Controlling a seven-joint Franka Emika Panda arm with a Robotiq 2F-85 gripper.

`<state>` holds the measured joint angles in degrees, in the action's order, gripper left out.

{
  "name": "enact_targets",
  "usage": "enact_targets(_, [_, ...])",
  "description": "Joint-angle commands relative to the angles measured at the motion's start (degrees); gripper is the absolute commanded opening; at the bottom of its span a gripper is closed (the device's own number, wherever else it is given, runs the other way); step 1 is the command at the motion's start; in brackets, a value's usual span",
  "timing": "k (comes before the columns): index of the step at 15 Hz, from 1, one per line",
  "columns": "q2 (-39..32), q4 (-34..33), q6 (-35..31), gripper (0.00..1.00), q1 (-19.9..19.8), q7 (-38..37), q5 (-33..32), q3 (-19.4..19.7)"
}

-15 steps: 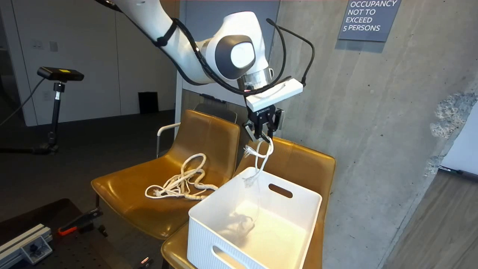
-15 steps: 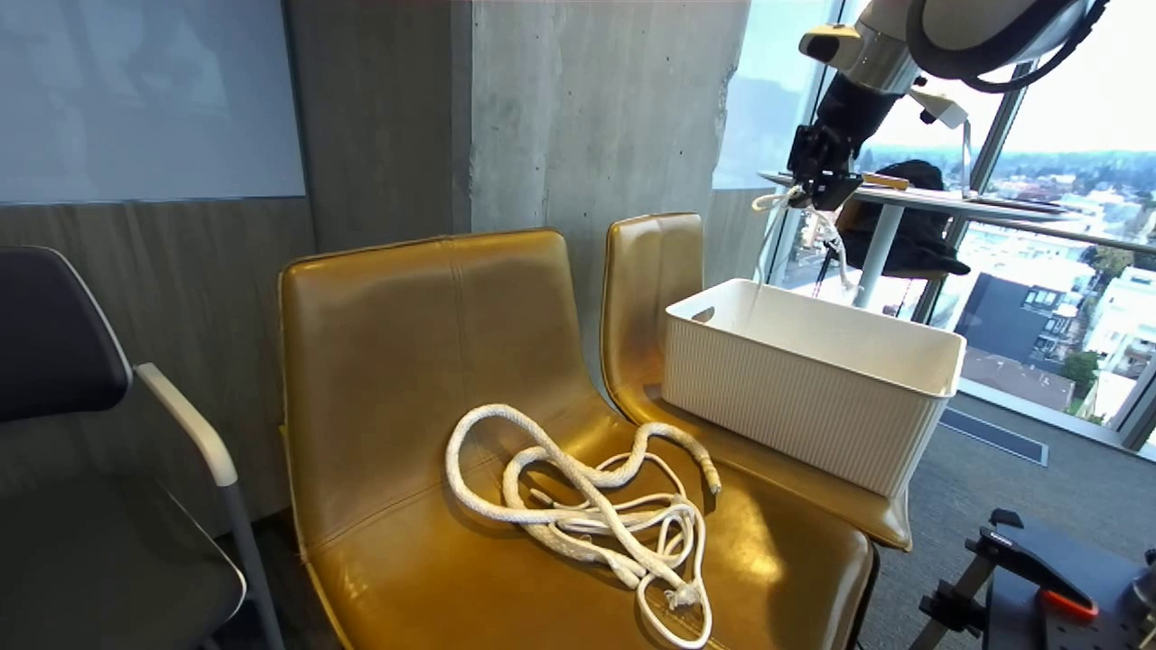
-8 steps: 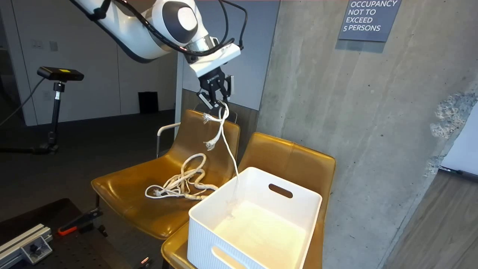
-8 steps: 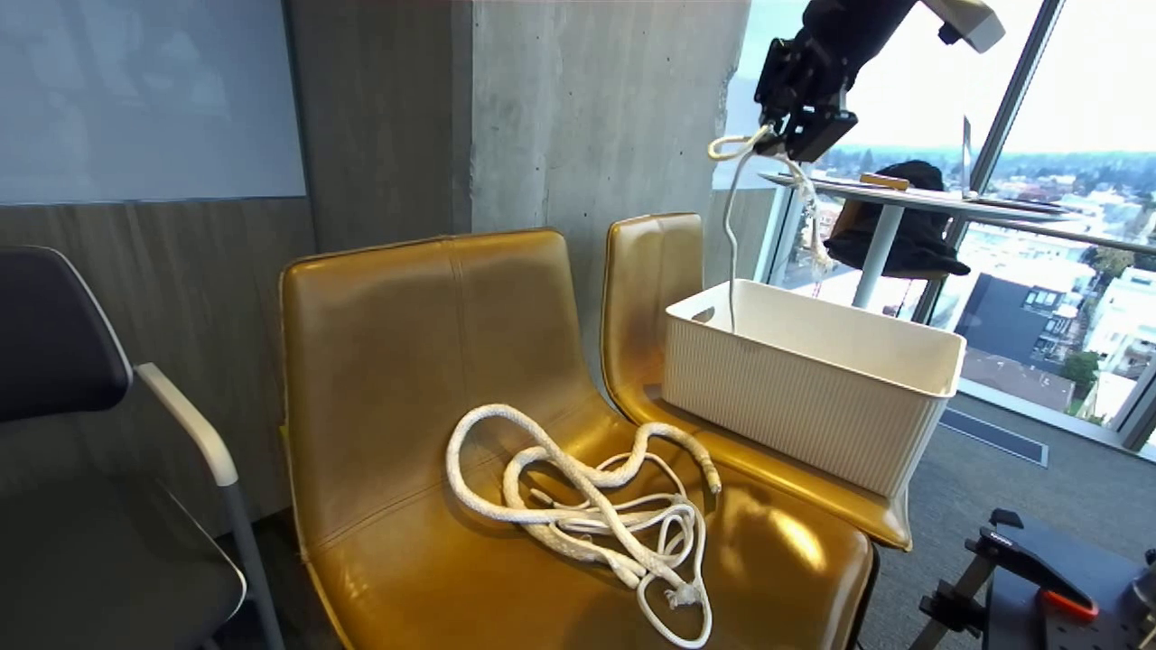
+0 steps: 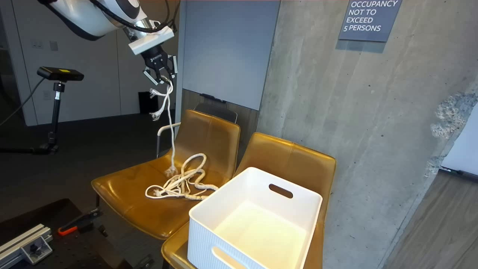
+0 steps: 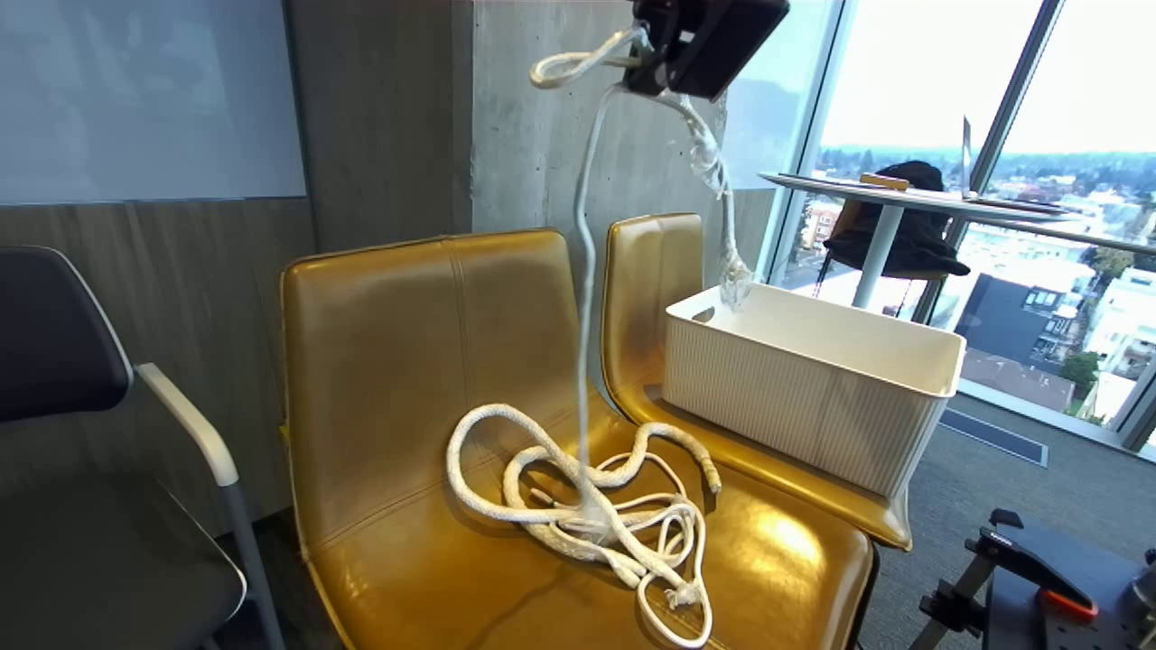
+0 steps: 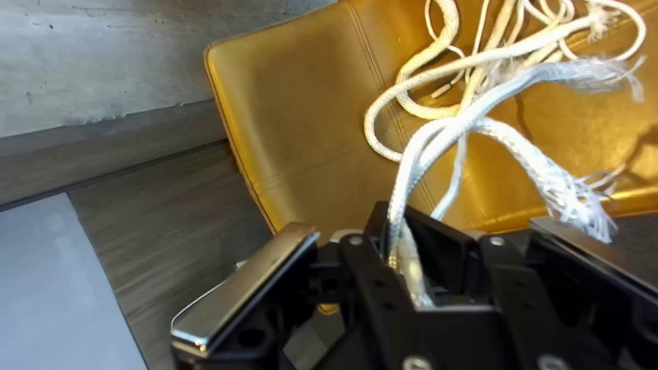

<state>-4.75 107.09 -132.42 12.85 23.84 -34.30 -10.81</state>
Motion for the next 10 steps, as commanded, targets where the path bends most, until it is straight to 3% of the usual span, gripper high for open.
enact_targets(1, [-6.78,-5.80,4.67,0.02,2.54,-6.35,-4.10,-1.38])
enact_targets(10, [-7.94,-2.87,4.88,0.02,0.77,-7.24,-2.71,1.22])
